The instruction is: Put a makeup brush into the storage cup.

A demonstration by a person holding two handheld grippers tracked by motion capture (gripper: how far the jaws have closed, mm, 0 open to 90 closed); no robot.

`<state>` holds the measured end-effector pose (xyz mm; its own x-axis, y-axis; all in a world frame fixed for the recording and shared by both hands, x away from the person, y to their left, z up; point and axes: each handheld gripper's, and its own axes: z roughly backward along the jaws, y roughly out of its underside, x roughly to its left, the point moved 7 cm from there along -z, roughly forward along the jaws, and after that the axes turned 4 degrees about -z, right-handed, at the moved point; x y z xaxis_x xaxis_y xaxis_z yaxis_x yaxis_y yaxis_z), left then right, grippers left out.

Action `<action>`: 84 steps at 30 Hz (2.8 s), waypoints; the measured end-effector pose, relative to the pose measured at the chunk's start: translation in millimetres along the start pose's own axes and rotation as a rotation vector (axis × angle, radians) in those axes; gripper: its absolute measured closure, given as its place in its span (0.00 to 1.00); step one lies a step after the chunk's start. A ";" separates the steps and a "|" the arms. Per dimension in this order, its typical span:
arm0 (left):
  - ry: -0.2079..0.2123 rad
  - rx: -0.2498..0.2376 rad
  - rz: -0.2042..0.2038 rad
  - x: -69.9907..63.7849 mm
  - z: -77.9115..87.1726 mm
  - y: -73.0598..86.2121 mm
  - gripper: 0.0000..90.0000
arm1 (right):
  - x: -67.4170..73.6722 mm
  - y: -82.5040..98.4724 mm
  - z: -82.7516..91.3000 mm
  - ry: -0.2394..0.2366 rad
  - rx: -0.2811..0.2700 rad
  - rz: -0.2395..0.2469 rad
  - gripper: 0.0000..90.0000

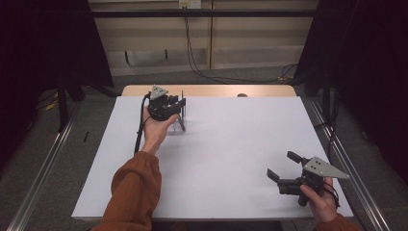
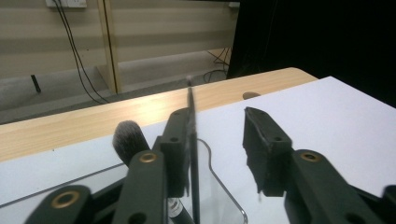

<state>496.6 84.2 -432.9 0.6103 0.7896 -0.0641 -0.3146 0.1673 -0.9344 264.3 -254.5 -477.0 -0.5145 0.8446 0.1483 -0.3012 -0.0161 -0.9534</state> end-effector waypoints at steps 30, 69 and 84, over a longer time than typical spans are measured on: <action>0.081 -0.075 0.021 -16.3 25.2 -13.0 0.07 | -7.4 1.3 -2.8 0.008 0.004 -0.011 0.00; 0.058 -0.083 -0.088 -18.2 89.4 6.5 0.02 | -1.8 -0.7 1.5 0.011 -0.001 0.004 0.00; 0.057 -0.119 -0.101 -13.3 112.9 24.4 0.02 | -2.1 0.0 1.2 0.015 0.004 0.007 0.00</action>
<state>398.7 144.4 -415.2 0.6757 0.7370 0.0160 -0.1629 0.1704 -0.9718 264.4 -256.9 -477.0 -0.5043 0.8526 0.1372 -0.3004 -0.0242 -0.9535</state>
